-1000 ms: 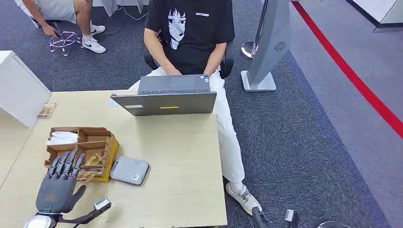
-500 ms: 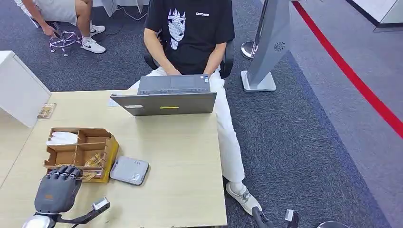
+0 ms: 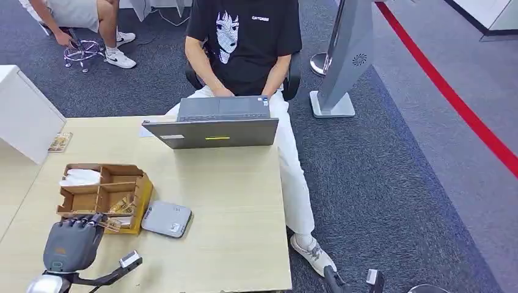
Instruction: Pass the card to the sensor for recognition and then transmit it.
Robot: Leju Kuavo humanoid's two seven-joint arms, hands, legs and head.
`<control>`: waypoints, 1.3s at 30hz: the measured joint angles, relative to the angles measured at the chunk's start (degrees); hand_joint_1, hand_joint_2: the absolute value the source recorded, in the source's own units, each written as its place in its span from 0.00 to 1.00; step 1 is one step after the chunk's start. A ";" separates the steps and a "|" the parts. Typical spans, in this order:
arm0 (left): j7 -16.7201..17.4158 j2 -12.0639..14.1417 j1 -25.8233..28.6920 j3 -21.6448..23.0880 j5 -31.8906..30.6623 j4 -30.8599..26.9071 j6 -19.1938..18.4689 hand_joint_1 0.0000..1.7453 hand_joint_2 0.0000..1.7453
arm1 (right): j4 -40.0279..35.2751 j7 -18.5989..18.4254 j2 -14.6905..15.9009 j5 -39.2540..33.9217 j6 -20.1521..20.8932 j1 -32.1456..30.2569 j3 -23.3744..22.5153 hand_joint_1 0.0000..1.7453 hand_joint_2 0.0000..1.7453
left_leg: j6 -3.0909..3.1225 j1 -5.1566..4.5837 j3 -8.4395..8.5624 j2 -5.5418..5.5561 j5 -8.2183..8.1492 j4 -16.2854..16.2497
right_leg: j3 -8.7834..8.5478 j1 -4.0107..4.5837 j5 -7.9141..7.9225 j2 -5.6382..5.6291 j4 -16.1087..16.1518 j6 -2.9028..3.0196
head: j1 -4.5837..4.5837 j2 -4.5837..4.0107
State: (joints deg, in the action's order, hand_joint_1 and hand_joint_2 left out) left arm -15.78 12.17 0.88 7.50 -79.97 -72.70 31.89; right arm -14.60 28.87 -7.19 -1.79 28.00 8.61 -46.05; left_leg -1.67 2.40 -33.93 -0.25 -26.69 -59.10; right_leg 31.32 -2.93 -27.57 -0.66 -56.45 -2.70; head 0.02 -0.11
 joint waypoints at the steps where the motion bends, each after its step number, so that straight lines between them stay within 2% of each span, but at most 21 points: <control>1: 0.00 0.00 0.01 0.00 0.00 -0.13 0.00 1.00 1.00 | 0.00 0.00 0.00 0.00 0.02 0.00 0.00 0.00 1.00 | 0.00 0.00 0.00 0.00 0.00 0.00 | 0.00 0.00 0.00 0.00 0.00 0.00 | -0.02 0.00; 9: -0.17 -0.31 0.48 -0.02 -1.36 -3.02 1.16 1.00 1.00 | 0.00 0.00 0.02 0.02 0.26 -0.02 0.00 0.00 1.00 | 0.00 0.00 0.00 0.00 0.00 0.00 | 0.01 0.00 0.00 0.00 0.00 0.00 | 0.00 0.00; 16: 0.09 -1.09 1.68 0.39 -2.71 -12.80 1.09 1.00 1.00 | 0.00 0.00 0.02 0.00 0.42 -0.04 -0.04 0.00 1.00 | 0.00 0.00 0.00 -0.01 0.00 0.00 | 0.03 0.00 0.00 0.00 0.01 0.00 | -0.02 0.00; 21: 1.51 -1.14 1.34 1.53 -4.11 -16.54 0.48 1.00 1.00 | 0.00 0.00 0.02 0.13 0.37 -0.02 -0.09 0.00 1.00 | -0.01 0.00 0.01 0.00 0.00 0.00 | 0.04 0.00 0.00 0.00 0.00 0.00 | -0.04 0.00; 25: 3.80 -0.57 -1.01 2.60 -7.08 -16.44 -0.13 1.00 1.00 | 0.00 -0.20 0.02 0.26 0.35 0.11 -0.09 0.00 1.00 | -0.02 0.01 0.01 0.00 0.02 0.00 | 0.02 0.00 0.01 0.00 0.00 0.00 | 0.00 0.00; 31: 4.26 -0.20 -3.27 3.59 -7.19 -15.74 -0.66 1.00 1.00 | 0.00 -0.39 0.00 0.85 0.31 0.24 -0.09 0.00 1.00 | -0.02 0.00 0.01 0.01 0.02 -0.01 | 0.04 0.00 0.01 0.00 0.00 0.01 | -0.02 0.00; 34: 3.39 -0.07 -6.53 4.50 -3.31 -13.77 -3.13 1.00 1.00 | 0.00 -0.63 -0.11 1.18 0.20 0.61 -0.07 0.00 1.00 | -0.03 0.01 0.00 0.07 0.03 -0.01 | 0.05 0.00 0.01 0.05 0.00 0.01 | -0.02 0.00; 37: 0.37 0.18 -12.50 4.83 4.23 -9.57 -7.29 1.00 1.00 | 0.00 -1.57 -0.48 2.01 -0.46 1.33 0.15 0.00 1.00 | -0.02 0.02 0.00 0.07 0.12 -0.01 | 0.04 0.01 0.03 0.04 -0.02 0.01 | 0.00 0.00; 39: -0.20 0.66 -17.16 4.85 5.88 -6.18 -9.16 1.00 1.00 | 0.00 -2.01 -0.72 2.21 -0.61 1.79 0.46 0.00 1.00 | -0.06 0.03 0.00 0.09 0.20 -0.01 | 0.08 0.01 0.11 0.04 -0.05 0.04 | 0.00 0.00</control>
State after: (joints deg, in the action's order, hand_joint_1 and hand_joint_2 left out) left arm -15.98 12.83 -16.28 12.35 -74.09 -78.87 22.73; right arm -14.60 26.86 -7.91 0.42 27.39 10.40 -45.59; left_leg -1.73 2.43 -33.93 -0.16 -26.49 -59.10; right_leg 31.39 -2.92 -27.46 -0.61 -56.50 -2.66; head 0.02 -0.11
